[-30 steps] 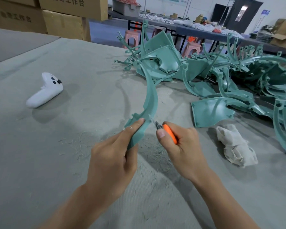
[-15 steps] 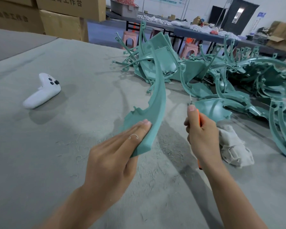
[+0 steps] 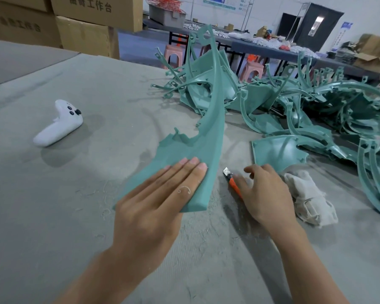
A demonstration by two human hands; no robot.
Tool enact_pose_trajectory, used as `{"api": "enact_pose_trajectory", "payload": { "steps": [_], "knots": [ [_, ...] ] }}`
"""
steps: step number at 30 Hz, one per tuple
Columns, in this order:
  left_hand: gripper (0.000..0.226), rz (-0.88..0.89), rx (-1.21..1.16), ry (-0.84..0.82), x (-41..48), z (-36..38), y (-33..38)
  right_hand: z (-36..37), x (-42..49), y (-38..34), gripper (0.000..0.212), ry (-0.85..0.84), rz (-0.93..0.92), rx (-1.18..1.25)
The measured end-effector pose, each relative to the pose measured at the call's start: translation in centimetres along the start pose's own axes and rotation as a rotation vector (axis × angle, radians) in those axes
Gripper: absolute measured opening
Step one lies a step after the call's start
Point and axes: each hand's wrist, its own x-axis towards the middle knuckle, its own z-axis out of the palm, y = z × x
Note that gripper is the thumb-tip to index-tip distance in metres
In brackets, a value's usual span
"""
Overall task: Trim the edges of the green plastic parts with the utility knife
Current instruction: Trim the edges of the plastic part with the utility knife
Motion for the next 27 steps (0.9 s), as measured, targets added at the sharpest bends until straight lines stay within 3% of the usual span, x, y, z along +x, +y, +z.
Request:
{"api": "enact_pose_trajectory", "payload": {
  "steps": [2,4,6,8,11,14,18,20,22,23,24,25,26,27],
  "knots": [
    [0.043,0.004,0.002,-0.009,-0.1,0.2,0.0,-0.6,-0.2,-0.4,0.034,0.147,-0.087,0.197],
    [0.046,0.014,0.004,-0.038,-0.2,0.4,-0.2,-1.2,-0.4,-1.2,0.038,0.147,-0.135,0.594],
    [0.041,0.054,0.025,-0.081,-0.3,0.7,-0.4,-2.1,-0.9,-2.4,0.053,-0.105,-0.119,1.082],
    [0.039,0.121,0.078,-0.138,-0.4,0.8,-0.6,-2.4,-1.4,-3.2,0.052,-0.295,-0.132,1.313],
    [0.041,0.192,0.110,-0.203,-0.4,1.3,-1.0,-2.4,-1.4,-3.3,0.028,-0.323,-0.128,1.384],
    [0.025,0.166,0.052,-0.168,-0.4,1.8,-1.2,-2.1,-0.8,-2.6,0.021,-0.231,-0.013,1.472],
    [0.051,-0.089,-0.088,-0.002,-0.2,1.4,-1.2,-1.7,0.3,-0.9,0.019,0.105,0.078,1.301],
    [0.048,-0.249,-0.059,0.050,-0.1,1.2,-1.3,-1.5,0.6,-0.3,0.019,0.190,0.098,1.274],
    [0.020,-0.431,-0.069,0.020,0.1,1.3,-1.7,-1.6,0.6,-0.3,0.018,0.217,0.091,1.299],
    [0.021,-0.521,-0.105,-0.030,0.3,1.5,-1.7,-1.5,0.6,-0.4,0.018,0.213,0.071,1.316],
    [0.037,-0.590,-0.171,-0.070,0.3,1.5,-1.8,-1.5,0.4,-0.5,0.019,0.205,0.045,1.339],
    [0.033,-0.655,-0.204,-0.069,0.3,1.6,-2.0,-1.5,0.3,-0.7,0.019,0.198,0.018,1.372],
    [0.014,-0.729,-0.251,-0.076,0.5,1.4,-2.0,-1.4,0.3,-0.9,0.018,0.189,-0.008,1.413],
    [0.035,-0.817,-0.307,-0.068,0.7,1.4,-2.0,-1.4,0.1,-1.2,0.017,0.172,-0.030,1.460]
  ]
}}
